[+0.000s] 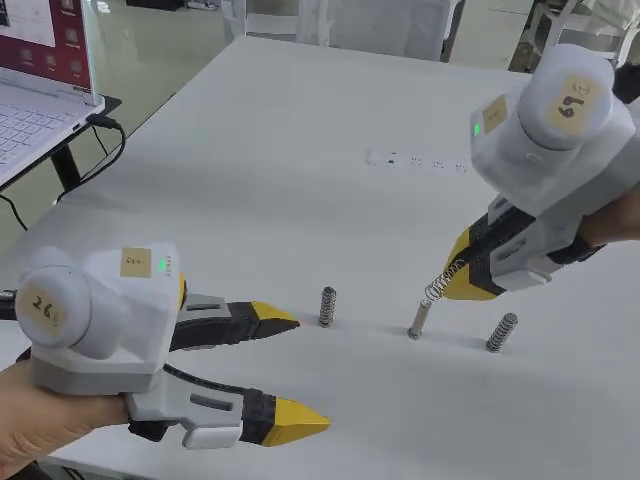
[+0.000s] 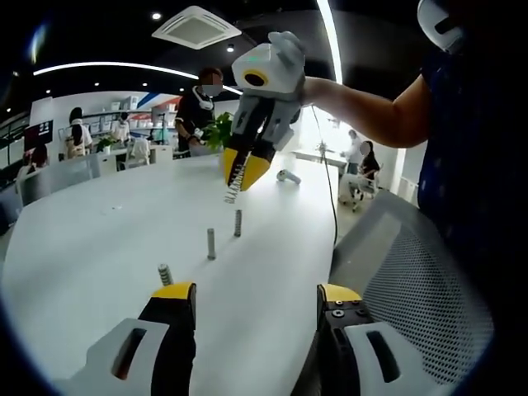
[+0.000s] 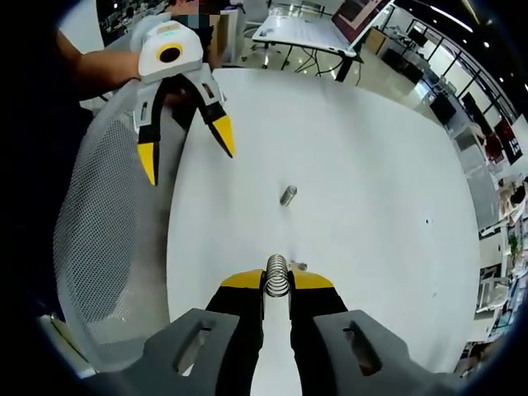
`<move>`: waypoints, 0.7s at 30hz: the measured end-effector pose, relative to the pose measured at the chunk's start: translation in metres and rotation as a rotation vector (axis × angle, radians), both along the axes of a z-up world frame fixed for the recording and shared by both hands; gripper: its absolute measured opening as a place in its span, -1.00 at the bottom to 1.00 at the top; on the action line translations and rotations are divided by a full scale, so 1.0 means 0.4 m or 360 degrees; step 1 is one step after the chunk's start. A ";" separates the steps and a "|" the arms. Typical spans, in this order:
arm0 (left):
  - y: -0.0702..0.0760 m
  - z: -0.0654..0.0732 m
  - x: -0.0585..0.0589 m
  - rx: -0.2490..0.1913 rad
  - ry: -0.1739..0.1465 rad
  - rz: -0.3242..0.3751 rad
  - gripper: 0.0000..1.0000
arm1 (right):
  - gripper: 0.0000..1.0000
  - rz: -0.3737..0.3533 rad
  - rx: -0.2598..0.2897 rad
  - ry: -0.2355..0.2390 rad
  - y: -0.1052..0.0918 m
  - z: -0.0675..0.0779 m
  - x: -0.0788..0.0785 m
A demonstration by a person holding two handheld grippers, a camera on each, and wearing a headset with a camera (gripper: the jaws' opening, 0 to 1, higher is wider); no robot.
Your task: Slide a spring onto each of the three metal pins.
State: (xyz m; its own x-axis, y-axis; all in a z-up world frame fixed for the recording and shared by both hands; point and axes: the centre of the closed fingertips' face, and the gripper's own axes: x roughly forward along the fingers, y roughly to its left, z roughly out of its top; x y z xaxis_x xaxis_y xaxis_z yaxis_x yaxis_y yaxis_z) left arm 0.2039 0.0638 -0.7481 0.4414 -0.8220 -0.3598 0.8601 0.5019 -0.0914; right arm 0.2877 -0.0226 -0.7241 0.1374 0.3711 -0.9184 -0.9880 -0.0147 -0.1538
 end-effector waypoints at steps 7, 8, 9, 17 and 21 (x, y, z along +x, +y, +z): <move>0.000 0.000 -0.001 -0.0007 0.0008 0.0015 0.15 | -0.83 -0.0014 -0.0086 -0.0009 -0.007 -0.027 0.041; 0.000 0.000 -0.002 -0.0009 0.0010 0.0016 0.16 | -0.83 -0.0015 -0.0096 -0.0004 -0.007 -0.033 0.046; 0.000 0.000 -0.002 -0.0010 0.0012 0.0016 0.16 | -0.83 -0.0019 -0.0104 0.0005 -0.007 -0.039 0.050; 0.003 0.000 -0.007 -0.0020 0.0021 0.0029 0.24 | -0.83 -0.0041 -0.0185 0.0067 -0.014 -0.087 0.077; 0.002 0.001 -0.008 -0.0025 0.0022 0.0031 0.24 | -0.83 -0.0042 -0.0216 0.0070 -0.016 -0.105 0.088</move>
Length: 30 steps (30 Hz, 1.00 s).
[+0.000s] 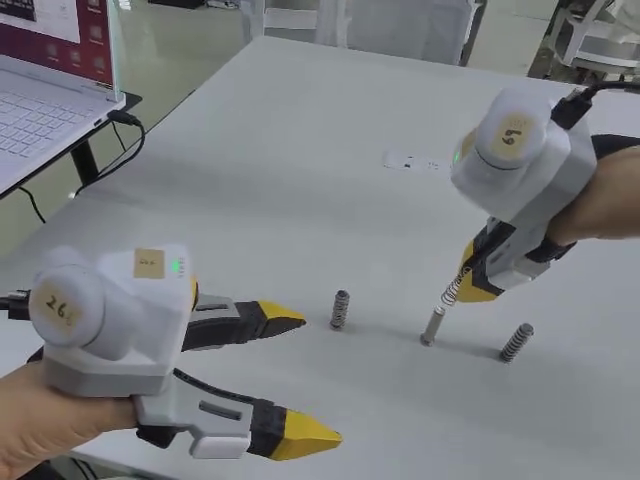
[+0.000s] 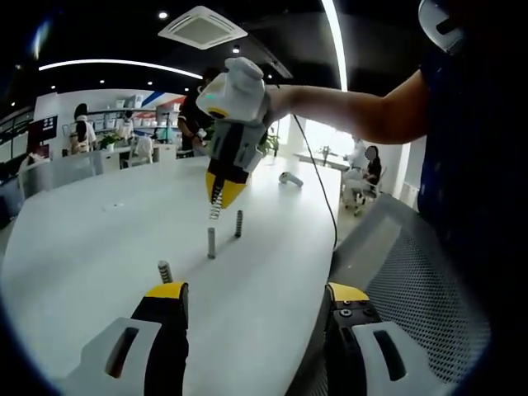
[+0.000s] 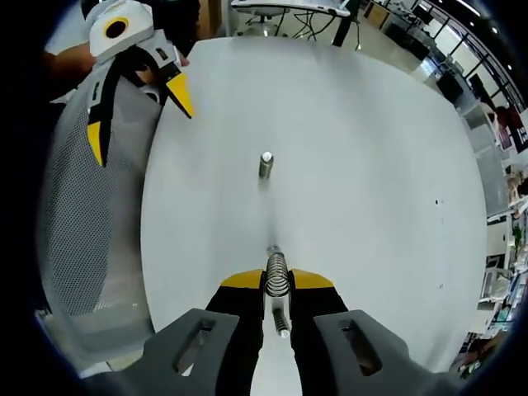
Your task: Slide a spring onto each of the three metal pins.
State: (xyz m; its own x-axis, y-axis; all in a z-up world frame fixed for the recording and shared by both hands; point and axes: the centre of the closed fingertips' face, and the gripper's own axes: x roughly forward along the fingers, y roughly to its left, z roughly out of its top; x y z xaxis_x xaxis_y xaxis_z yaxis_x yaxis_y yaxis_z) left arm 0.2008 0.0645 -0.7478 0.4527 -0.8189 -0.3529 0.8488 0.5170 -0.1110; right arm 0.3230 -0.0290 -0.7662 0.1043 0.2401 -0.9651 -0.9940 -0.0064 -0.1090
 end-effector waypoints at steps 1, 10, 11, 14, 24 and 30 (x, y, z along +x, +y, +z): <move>-0.001 -0.001 0.000 -0.0001 0.0001 -0.0001 0.25 | -0.83 -0.0002 -0.0009 0.0008 -0.001 -0.005 0.001; 0.000 -0.004 -0.002 -0.0002 0.0012 -0.0003 0.24 | -0.83 -0.0004 -0.0039 0.0043 -0.001 -0.029 0.006; 0.000 -0.004 -0.002 -0.0002 0.0012 -0.0002 0.24 | -0.83 -0.0003 -0.0039 0.0044 -0.001 -0.030 0.006; 0.001 -0.003 0.000 -0.0003 0.0011 0.0001 0.24 | -0.83 -0.0004 -0.0046 0.0053 0.000 -0.036 0.008; 0.000 -0.004 0.001 -0.0002 0.0015 0.0008 0.22 | -0.83 0.0004 -0.0069 0.0072 0.002 -0.056 0.016; 0.001 -0.005 0.002 0.0001 0.0015 0.0010 0.21 | -0.83 0.0010 -0.0095 0.0087 0.004 -0.083 0.020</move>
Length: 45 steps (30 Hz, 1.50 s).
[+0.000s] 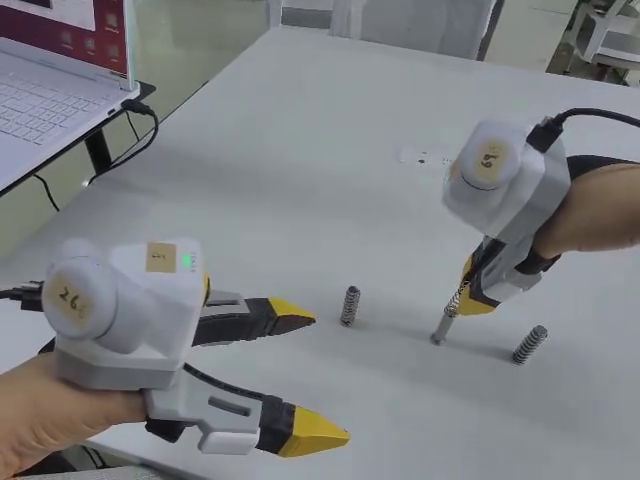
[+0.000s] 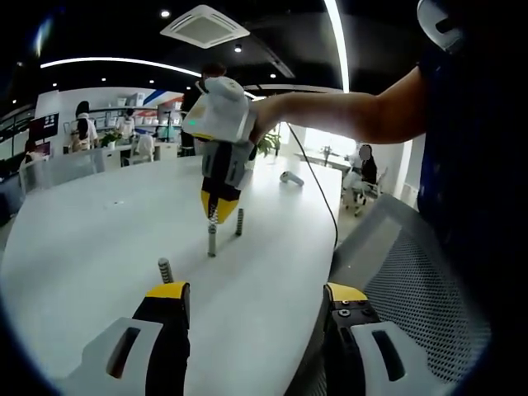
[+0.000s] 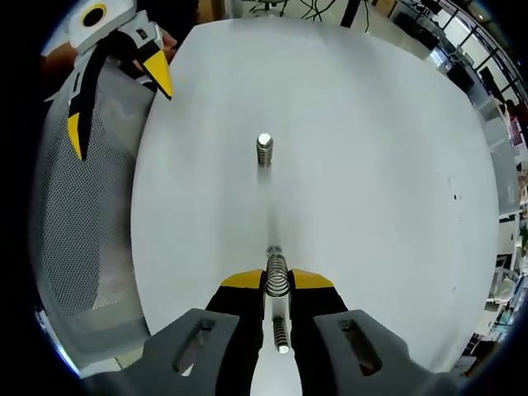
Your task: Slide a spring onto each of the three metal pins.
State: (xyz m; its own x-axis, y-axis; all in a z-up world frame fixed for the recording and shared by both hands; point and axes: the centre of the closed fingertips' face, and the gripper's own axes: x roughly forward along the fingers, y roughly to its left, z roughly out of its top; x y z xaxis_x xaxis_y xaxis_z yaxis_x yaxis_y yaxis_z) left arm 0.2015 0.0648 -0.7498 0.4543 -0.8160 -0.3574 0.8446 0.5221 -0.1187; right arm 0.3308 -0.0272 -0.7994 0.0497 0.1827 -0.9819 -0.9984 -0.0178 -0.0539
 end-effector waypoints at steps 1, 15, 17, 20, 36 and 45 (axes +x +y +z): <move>0.000 0.000 0.000 0.0000 0.0001 0.0001 0.21 | -0.83 -0.0004 -0.0005 0.0006 0.000 -0.006 0.000; 0.001 -0.001 0.002 0.0002 0.0001 0.0002 0.19 | -0.83 -0.0047 -0.0047 -0.0014 0.016 -0.076 0.005; 0.001 -0.001 0.002 0.0004 0.0001 0.0003 0.19 | -0.83 -0.0045 -0.0051 -0.0019 0.020 -0.082 0.003; 0.003 -0.001 0.003 0.0004 0.0001 0.0007 0.19 | -0.83 -0.0049 -0.0041 -0.0019 0.029 -0.088 0.002; 0.004 -0.001 0.002 0.0001 -0.0002 0.0012 0.18 | -0.71 -0.0042 -0.0041 -0.0005 0.032 -0.113 0.001; 0.003 0.000 0.001 0.0003 -0.0002 0.0006 0.18 | -0.56 -0.0081 -0.0009 -0.0019 0.012 -0.108 0.009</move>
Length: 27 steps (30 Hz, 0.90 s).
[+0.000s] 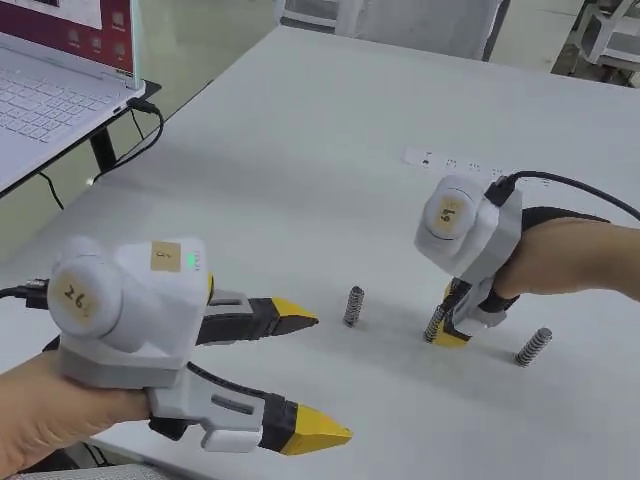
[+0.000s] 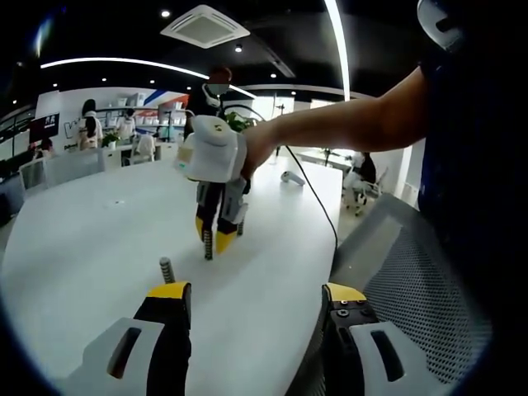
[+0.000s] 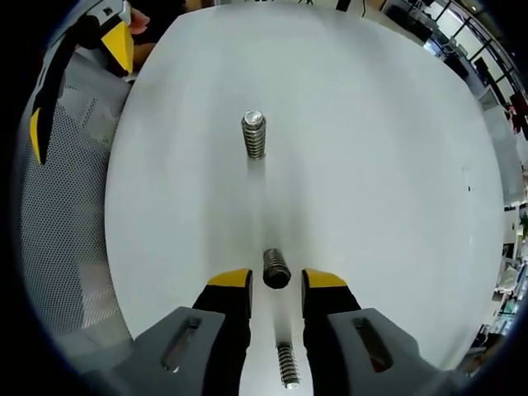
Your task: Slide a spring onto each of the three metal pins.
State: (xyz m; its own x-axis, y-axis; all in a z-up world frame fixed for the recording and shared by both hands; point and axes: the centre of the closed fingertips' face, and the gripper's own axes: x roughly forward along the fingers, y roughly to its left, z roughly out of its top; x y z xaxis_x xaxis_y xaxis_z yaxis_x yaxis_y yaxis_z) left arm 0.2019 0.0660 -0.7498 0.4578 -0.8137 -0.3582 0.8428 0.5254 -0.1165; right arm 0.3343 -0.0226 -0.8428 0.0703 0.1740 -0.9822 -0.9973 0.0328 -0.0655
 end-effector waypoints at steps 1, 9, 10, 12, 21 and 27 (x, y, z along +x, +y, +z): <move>0.000 0.000 0.000 -0.0001 0.0000 0.0000 0.18 | -0.56 -0.0008 0.0007 -0.0004 -0.003 0.001 0.001; 0.000 -0.004 -0.002 0.0002 0.0009 -0.0005 0.18 | -0.51 -0.0074 0.0065 -0.0010 -0.025 0.008 -0.009; 0.000 -0.004 -0.002 0.0002 0.0009 -0.0005 0.18 | -0.50 -0.0087 0.0086 -0.0014 -0.026 0.013 -0.011; 0.001 -0.004 -0.001 0.0004 0.0011 -0.0004 0.18 | -0.50 -0.0113 0.0122 -0.0009 -0.025 0.017 -0.016; 0.003 -0.006 -0.002 0.0009 0.0018 -0.0006 0.18 | -0.50 -0.0209 0.0259 -0.0036 -0.040 0.035 -0.040; 0.004 -0.011 -0.003 0.0010 0.0028 -0.0005 0.18 | -0.48 -0.0279 0.0366 -0.0052 -0.042 0.056 -0.061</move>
State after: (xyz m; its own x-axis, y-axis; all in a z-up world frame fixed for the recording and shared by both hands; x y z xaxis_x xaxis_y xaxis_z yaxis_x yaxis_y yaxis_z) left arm 0.2005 0.0676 -0.7544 0.4490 -0.8128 -0.3712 0.8422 0.5237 -0.1279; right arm 0.3098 -0.0395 -0.8202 0.1498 0.3744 -0.9151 -0.9727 0.2219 -0.0684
